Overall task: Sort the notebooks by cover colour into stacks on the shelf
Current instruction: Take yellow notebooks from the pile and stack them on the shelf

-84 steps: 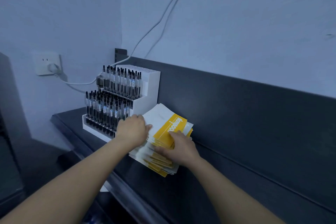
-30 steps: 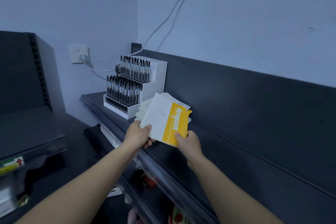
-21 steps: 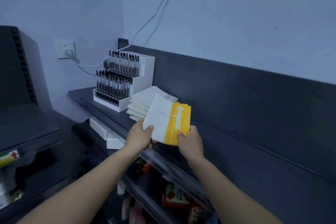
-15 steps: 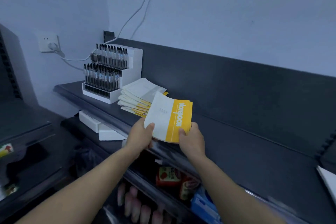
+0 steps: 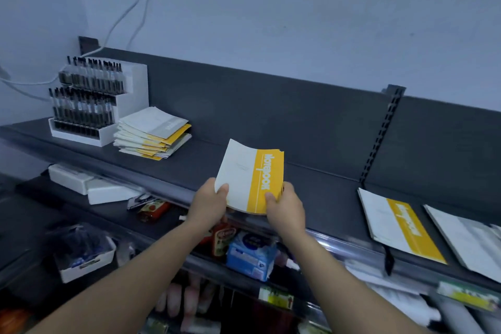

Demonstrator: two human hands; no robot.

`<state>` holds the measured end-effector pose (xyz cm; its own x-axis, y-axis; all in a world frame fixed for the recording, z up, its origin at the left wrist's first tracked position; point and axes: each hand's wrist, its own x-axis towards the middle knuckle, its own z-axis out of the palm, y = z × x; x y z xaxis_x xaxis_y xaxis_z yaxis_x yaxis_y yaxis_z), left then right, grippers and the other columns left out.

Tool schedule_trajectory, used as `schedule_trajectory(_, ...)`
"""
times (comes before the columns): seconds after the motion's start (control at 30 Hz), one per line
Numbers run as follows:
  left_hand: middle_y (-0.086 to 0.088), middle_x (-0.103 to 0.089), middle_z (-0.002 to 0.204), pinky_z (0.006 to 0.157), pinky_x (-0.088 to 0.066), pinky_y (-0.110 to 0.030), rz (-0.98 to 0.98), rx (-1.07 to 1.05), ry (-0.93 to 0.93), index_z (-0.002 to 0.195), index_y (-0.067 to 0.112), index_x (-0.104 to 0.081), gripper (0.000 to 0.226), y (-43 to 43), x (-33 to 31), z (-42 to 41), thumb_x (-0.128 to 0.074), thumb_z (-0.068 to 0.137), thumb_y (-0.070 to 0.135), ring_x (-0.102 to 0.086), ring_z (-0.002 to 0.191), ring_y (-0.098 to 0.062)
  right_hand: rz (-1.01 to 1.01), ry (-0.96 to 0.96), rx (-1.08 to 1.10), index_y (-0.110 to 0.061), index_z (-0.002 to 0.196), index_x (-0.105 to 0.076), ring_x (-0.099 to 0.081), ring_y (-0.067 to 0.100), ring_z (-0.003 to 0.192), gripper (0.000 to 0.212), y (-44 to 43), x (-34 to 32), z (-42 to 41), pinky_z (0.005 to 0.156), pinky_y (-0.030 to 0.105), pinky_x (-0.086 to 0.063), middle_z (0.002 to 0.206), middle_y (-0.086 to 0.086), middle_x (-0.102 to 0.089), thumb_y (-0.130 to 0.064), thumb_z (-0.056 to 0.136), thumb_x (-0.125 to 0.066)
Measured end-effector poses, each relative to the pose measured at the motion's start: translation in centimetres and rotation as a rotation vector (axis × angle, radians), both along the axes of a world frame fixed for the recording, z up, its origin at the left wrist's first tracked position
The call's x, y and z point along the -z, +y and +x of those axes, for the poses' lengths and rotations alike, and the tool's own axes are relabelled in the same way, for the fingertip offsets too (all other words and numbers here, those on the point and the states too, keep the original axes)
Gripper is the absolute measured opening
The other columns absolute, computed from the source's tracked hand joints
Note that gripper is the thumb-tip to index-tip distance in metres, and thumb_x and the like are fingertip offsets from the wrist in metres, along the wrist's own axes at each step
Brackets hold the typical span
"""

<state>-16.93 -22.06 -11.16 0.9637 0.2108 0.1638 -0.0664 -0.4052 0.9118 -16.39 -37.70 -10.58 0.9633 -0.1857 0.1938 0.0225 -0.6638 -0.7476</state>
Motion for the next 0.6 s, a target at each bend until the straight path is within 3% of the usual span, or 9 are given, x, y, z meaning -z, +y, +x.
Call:
schedule_trajectory(0.07, -0.002, -0.057, 0.101, 0.075, -0.04, -0.031, -0.008, 0.008, -0.01, 0.104, 0.016, -0.051, 0.018, -2.4, -0.1, -0.8, -0.037, 0.102, 0.027, -0.054, 0.096, -0.021, 0.006, -0.001, 0.021, -0.011, 0.122, -0.047, -0.057, 0.032, 0.107, 0.029, -2.3, 0.0, -0.9, 0.078, 0.035, -0.042, 0.118, 0.009, -0.061, -0.025, 0.097, -0.049)
schedule_trajectory(0.2, -0.007, -0.059, 0.096, 0.067, -0.043, -0.032, -0.011, 0.028, -0.007, 0.107, 0.011, -0.054, 0.026, -7.5, 0.1, -1.8, -0.036, 0.102, 0.029, -0.055, 0.084, -0.023, -0.004, 0.005, 0.051, -0.012, 0.121, -0.047, -0.056, 0.031, 0.107, 0.028, -7.4, -0.2, -2.5, 0.081, 0.036, -0.043, 0.118, 0.008, -0.061, -0.026, 0.097, -0.049)
schedule_trajectory(0.3, -0.016, -0.062, 0.095, 0.072, -0.043, -0.036, -0.012, 0.048, 0.002, 0.108, 0.01, -0.055, 0.028, -11.6, 0.4, -2.5, -0.037, 0.101, 0.03, -0.057, 0.086, -0.03, -0.03, 0.004, 0.077, -0.012, 0.122, -0.046, -0.057, 0.032, 0.107, 0.03, -11.6, -0.3, -3.7, 0.082, 0.036, -0.044, 0.118, 0.008, -0.061, -0.027, 0.097, -0.049)
schedule_trajectory(0.4, -0.011, -0.06, 0.107, 0.08, -0.042, -0.035, 0.005, 0.044, -0.012, 0.111, 0.005, -0.056, 0.029, -16.0, 0.3, -3.5, -0.039, 0.101, 0.027, -0.055, 0.099, -0.028, -0.065, 0.006, 0.093, -0.01, 0.126, -0.044, -0.056, 0.032, 0.107, 0.033, -15.9, -0.3, -5.0, 0.08, 0.037, -0.045, 0.119, 0.009, -0.06, -0.029, 0.099, -0.047)
schedule_trajectory(0.6, -0.005, -0.055, 0.098, 0.073, -0.033, -0.03, 0.043, 0.08, -0.003, 0.097, 0.008, -0.051, 0.022, -23.7, 0.3, -4.7, -0.036, 0.101, 0.023, -0.048, 0.09, -0.022, -0.086, 0.011, 0.155, -0.007, 0.135, -0.039, -0.055, 0.033, 0.111, 0.042, -23.3, -0.3, -7.3, 0.076, 0.035, -0.042, 0.122, 0.01, -0.057, -0.028, 0.1, -0.047)
